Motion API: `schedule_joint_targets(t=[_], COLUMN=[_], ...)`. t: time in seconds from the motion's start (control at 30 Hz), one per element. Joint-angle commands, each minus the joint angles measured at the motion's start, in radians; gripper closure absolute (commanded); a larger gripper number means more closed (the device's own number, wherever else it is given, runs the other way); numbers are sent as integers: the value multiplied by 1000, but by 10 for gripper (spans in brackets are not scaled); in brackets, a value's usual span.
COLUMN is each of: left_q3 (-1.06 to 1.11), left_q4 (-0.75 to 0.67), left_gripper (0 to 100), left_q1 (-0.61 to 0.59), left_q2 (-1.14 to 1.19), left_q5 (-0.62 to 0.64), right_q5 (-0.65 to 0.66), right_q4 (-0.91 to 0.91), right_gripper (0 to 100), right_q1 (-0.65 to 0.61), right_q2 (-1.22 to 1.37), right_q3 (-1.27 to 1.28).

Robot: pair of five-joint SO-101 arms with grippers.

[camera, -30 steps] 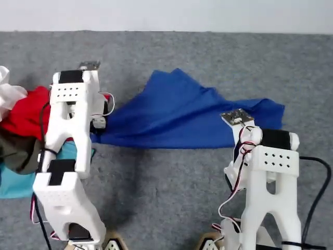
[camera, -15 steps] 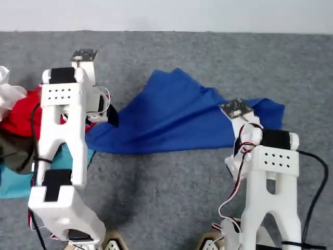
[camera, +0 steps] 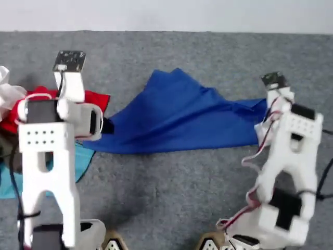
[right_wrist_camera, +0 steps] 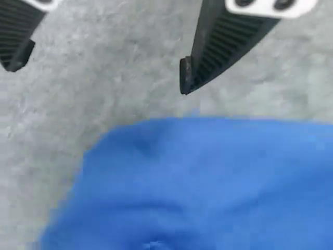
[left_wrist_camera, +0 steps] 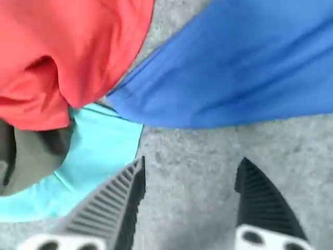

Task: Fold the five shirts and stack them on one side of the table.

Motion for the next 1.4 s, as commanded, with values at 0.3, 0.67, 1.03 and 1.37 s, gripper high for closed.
schedule_joint_targets(t=[0.3, 0.67, 1.03, 1.37], left_q3=[140, 140, 140, 142], left_q4=[34, 34, 34, 34], left_gripper=[728, 728, 728, 728], left_q1=[2, 0, 8, 6], left_q2=[-138, -138, -135, -130], left_q5=[-14, -14, -14, -14], right_q5=[9, 15, 17, 118], right_q4=[255, 289, 423, 627], right_gripper=[627, 959, 970, 988], right_q1=[-73, -62, -64, -81], right_q2=[539, 730, 624, 444], right_q3=[-723, -907, -982, -875])
